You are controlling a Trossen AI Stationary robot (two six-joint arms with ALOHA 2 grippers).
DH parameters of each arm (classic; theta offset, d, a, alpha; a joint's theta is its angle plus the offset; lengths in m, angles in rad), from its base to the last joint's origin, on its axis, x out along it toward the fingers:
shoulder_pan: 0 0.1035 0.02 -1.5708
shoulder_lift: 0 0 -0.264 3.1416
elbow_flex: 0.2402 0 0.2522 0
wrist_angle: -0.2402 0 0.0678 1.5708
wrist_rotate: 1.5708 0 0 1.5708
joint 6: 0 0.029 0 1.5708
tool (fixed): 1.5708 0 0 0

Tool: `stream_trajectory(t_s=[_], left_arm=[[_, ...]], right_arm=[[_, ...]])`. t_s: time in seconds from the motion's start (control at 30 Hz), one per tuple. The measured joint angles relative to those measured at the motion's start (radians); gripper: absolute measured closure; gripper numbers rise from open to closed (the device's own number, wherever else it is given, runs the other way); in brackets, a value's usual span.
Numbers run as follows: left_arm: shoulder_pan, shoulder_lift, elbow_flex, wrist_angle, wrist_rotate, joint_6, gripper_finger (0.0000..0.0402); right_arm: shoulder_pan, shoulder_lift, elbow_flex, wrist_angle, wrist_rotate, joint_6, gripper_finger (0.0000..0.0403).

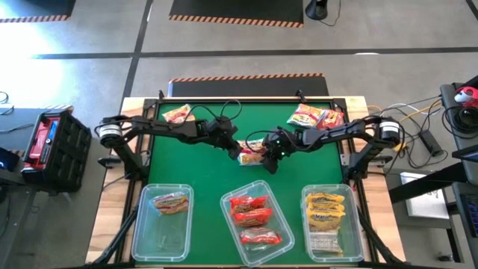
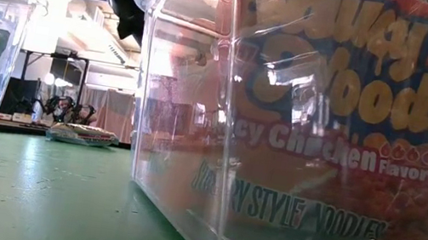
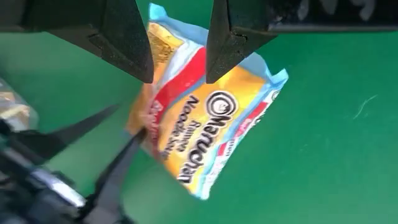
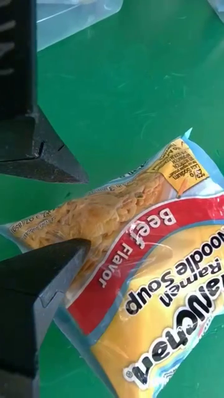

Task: Sort Maruchan noodles
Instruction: Put the blue noodle pack into the left transparent bin

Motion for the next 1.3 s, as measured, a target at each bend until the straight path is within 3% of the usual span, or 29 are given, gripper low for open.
stream_trajectory(t_s=[0.57, 0.7, 0.83, 0.9, 1.03, 1.1, 1.3], left_arm=[[-0.023, -0.044, -0.062, 0.128, 0.038, 0.154, 0.0271], [-0.02, -0.041, -0.062, 0.133, 0.125, 0.163, 0.0271], [-0.021, -0.041, -0.061, 0.134, 0.128, 0.135, 0.0271], [-0.021, -0.041, -0.061, 0.134, 0.105, 0.134, 0.0271], [-0.02, -0.041, -0.082, 0.11, -0.086, 0.129, 0.0271], [-0.014, -0.041, -0.128, 0.175, -0.122, 0.09, 0.0271], [0.001, -0.041, -0.344, 0.629, -0.117, -0.135, 0.0271]], right_arm=[[0.0, 0.002, -0.136, 0.04, 0.076, -0.014, 0.0255], [-0.002, 0.002, -0.142, 0.048, 0.081, -0.015, 0.0265], [-0.015, 0.002, -0.144, 0.069, 0.078, -0.033, 0.0276], [-0.023, 0.003, -0.144, 0.082, 0.079, -0.043, 0.028], [-0.033, 0.003, -0.146, 0.086, 0.077, -0.075, 0.0282], [-0.035, 0.003, -0.149, 0.087, 0.078, -0.102, 0.0281], [-0.035, 0.003, -0.16, 0.09, 0.079, -0.199, 0.0284]])
